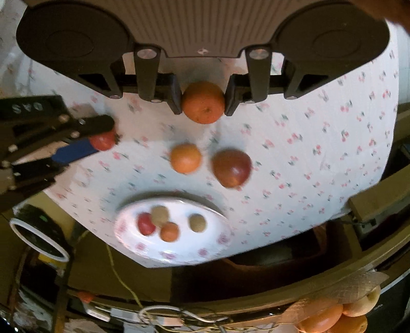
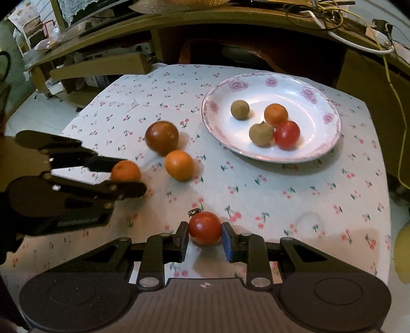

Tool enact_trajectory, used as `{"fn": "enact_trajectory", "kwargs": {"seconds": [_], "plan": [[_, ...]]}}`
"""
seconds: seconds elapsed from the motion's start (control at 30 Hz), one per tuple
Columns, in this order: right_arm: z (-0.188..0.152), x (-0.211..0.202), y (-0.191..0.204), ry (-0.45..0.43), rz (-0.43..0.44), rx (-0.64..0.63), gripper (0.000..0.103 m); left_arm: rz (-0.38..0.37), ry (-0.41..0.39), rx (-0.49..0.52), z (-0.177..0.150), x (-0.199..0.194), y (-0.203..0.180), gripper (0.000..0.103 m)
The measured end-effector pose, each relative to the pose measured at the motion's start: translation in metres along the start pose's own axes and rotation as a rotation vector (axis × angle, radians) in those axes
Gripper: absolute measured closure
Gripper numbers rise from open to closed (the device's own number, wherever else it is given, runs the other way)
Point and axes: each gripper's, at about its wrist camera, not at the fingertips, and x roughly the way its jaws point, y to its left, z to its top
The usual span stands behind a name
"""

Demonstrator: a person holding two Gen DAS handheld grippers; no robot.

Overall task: Organize fruits
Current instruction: 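Grasp another tangerine with the left gripper while the right gripper grasps another red tomato, then lift the tangerine with the left gripper while the right gripper lifts the tomato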

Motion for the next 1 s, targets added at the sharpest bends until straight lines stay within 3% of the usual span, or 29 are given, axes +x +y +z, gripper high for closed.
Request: {"fn": "enact_trajectory", "kwargs": {"seconds": [0.17,0.47,1.0], "plan": [[-0.023,-0.009,0.007,0.008,-0.024,-0.025,0.074,-0.019,0.031,0.021,-0.023,-0.010,-0.020,0.063],[-0.049,-0.033,0.025,-0.014,-0.037,-0.042,0.074,-0.028,0.016,0.035,-0.040,-0.038,-0.041,0.063],[-0.076,-0.035,0.036,-0.004,-0.068,-0.001,0.071,-0.013,0.044,0.059,-0.055,-0.037,-0.047,0.058]]}}
